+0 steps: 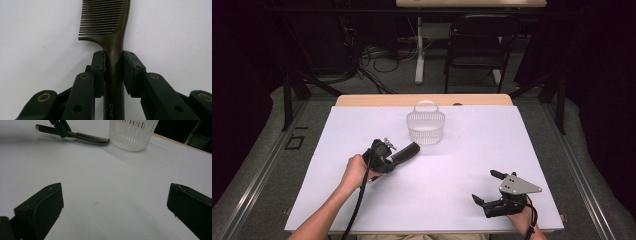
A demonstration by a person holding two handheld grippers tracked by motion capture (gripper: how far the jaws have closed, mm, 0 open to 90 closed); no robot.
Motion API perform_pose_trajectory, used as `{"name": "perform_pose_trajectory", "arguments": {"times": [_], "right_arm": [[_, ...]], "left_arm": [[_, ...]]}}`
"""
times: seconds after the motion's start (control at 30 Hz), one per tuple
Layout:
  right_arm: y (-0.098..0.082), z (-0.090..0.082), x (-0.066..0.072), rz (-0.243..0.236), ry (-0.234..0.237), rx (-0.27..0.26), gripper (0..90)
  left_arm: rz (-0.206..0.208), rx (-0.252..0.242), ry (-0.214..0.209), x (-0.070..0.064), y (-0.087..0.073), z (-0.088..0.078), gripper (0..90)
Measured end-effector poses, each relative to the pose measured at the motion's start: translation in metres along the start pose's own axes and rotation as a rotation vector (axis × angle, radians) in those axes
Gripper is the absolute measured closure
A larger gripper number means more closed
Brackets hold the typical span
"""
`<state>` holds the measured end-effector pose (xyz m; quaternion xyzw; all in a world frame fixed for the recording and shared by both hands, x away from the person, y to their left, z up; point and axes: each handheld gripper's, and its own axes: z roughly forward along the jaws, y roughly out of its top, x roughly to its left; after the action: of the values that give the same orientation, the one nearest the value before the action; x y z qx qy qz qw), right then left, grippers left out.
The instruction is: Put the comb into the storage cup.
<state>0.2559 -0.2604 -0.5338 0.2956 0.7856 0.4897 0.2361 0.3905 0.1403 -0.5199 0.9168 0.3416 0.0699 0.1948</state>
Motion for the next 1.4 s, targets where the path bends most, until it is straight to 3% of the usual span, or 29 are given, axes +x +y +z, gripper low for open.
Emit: {"name": "perform_pose_trajectory", "arguments": {"times": [0.53,1.03,1.2,1.4], "right_arm": [[0.000,0.000,0.000,0.000,-0.002,0.000,0.3],[0.000,0.000,0.000,0.003,-0.002,0.000,0.3],[-0.001,0.000,0.000,0.005,-0.006,0.004,0.3],[-0.001,0.001,0.000,0.002,-0.005,0.009,0.3]], "left_arm": [[-0.034,-0.151,-0.061,0.005,-0.018,-0.018,72.4],[-0.041,-0.301,-0.082,0.004,-0.030,-0.026,72.4],[-0.049,-0.353,-0.064,0.003,-0.036,-0.026,72.4],[-0.054,-0.382,-0.052,0.003,-0.040,-0.026,72.4]]}}
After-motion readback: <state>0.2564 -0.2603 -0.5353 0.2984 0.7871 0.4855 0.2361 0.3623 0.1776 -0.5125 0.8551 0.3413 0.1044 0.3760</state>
